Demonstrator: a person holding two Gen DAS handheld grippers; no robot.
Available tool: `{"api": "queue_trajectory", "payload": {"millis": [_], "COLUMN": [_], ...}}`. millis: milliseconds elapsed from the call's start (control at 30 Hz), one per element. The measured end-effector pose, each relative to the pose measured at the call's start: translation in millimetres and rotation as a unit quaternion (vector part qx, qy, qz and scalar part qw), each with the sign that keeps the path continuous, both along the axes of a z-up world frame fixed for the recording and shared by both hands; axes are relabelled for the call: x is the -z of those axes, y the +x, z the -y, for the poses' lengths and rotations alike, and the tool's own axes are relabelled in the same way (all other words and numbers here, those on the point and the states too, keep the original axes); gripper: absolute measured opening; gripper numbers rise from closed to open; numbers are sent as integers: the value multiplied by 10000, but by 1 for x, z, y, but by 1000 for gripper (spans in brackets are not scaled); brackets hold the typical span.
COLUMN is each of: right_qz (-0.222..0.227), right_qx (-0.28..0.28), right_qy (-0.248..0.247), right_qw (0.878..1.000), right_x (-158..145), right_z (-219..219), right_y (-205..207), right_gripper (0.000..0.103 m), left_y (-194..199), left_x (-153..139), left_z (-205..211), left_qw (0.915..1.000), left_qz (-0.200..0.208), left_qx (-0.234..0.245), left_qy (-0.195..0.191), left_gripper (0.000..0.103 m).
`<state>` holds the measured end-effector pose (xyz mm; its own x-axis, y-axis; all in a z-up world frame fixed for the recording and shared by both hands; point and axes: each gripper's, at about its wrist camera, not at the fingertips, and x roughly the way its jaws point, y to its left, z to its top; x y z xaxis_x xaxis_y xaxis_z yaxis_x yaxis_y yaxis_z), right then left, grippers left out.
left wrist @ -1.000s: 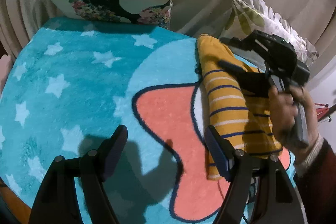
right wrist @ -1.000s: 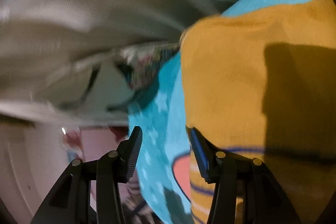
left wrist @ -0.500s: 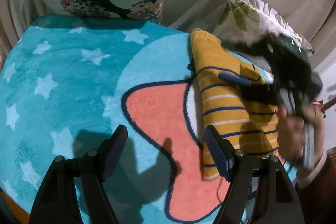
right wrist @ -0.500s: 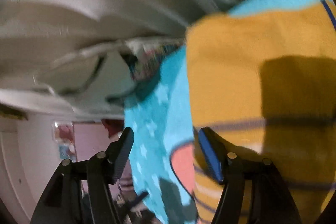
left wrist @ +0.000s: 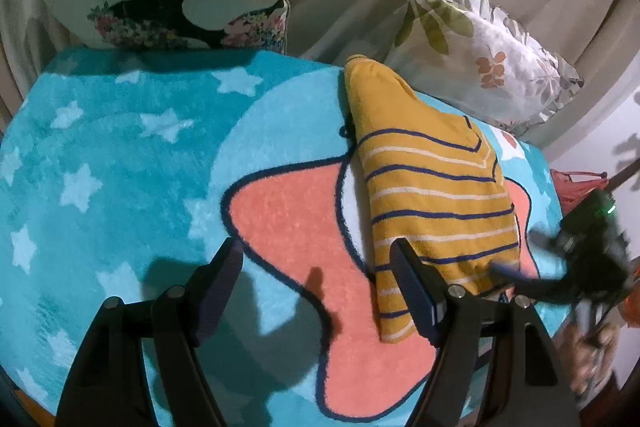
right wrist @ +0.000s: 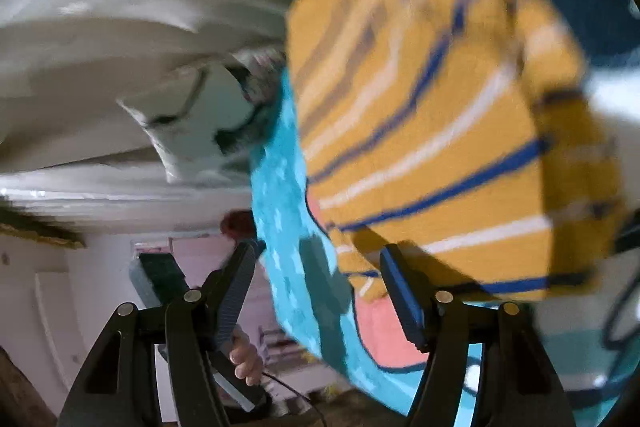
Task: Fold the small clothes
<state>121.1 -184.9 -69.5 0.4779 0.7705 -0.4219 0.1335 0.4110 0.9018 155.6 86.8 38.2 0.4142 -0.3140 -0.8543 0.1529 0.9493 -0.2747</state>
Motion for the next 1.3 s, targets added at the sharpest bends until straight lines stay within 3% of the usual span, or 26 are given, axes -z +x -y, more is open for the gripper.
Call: {"api": "queue_trajectory", "payload": {"millis": [167,333,567,833,1000,1300], "right_qz": [441,169,130,-185,-152,107], "right_qx": [575,700,1060,719,253,78], "right_qy": [-752,-1693,-1833,-2968,-3927,-4275], "right_qw": [9945,9829,9772,9520,9192,9039], "right_x": [-35,-21,-20,-31,-37,-40], "right_z": [27,27,39,8,-12,2], "right_y": [24,53,35,0,-13,-35], "right_gripper": [74,72,70,72,72,72], "left_y": [-4,-10,-12,-7,-16,-51], "left_x": [-7,-8,2,19,20,2], "left_z": [-1,-7,-19,-8,7,48], "left_qw": [9995,9989,9983,9991,9989,9975], "left_qz": [183,211,157,-36,-122,114], "left_qx": [1,-12,-102,-42,-63,-199], "left_qy": [246,421,559,414,448,672], "left_gripper": [75,76,76,77,77,77]}}
